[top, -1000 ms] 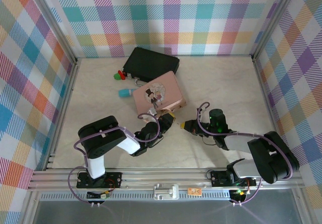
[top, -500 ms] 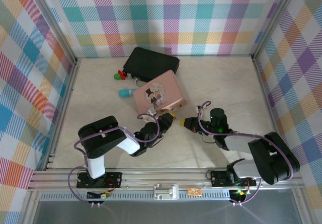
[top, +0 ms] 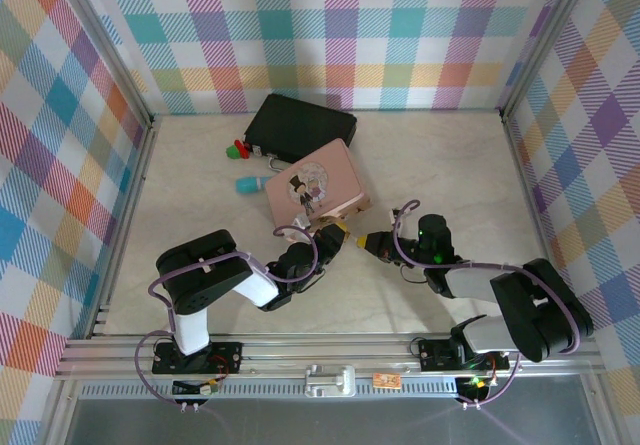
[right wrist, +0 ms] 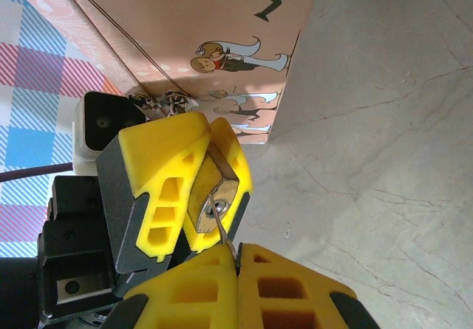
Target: Unlock a padlock with a key
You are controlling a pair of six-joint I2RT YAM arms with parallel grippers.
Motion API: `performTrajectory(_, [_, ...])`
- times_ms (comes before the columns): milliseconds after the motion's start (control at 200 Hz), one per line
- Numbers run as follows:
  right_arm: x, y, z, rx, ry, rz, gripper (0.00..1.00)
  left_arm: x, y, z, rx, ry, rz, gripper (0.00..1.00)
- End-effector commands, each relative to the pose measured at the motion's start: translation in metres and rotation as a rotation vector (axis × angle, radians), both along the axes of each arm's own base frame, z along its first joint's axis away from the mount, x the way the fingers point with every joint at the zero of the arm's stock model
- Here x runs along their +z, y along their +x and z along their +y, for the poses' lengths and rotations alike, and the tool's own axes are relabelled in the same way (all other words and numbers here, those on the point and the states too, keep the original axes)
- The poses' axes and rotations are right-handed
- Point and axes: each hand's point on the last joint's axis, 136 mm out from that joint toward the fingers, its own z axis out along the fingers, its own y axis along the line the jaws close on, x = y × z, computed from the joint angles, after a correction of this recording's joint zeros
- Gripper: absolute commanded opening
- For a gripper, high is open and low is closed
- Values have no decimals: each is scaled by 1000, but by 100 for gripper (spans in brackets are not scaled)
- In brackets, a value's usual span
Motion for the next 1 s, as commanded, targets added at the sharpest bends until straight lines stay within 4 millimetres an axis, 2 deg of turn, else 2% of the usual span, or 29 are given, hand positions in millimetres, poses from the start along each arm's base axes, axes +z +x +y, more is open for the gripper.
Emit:
performTrajectory(0, [-2,-6,5,29,0,6,0,10,-1,-9,-33,-111,22,0])
performTrajectory(235, [1,-6,9,33,-2,-4,0,12,-1,-12,-40,-117,20,0])
performTrajectory(440, [-6,-8,3,8,-22,10,0,12,-1,-11,-37,-119,21,0])
performTrajectory(860, [5,-5,9,38,-10,-16,0,15,-2,-17,-65,-125,16,0])
performTrajectory(995, [7,-1,13,49,9,-21,0,22,-3,-20,-84,-126,-4,0])
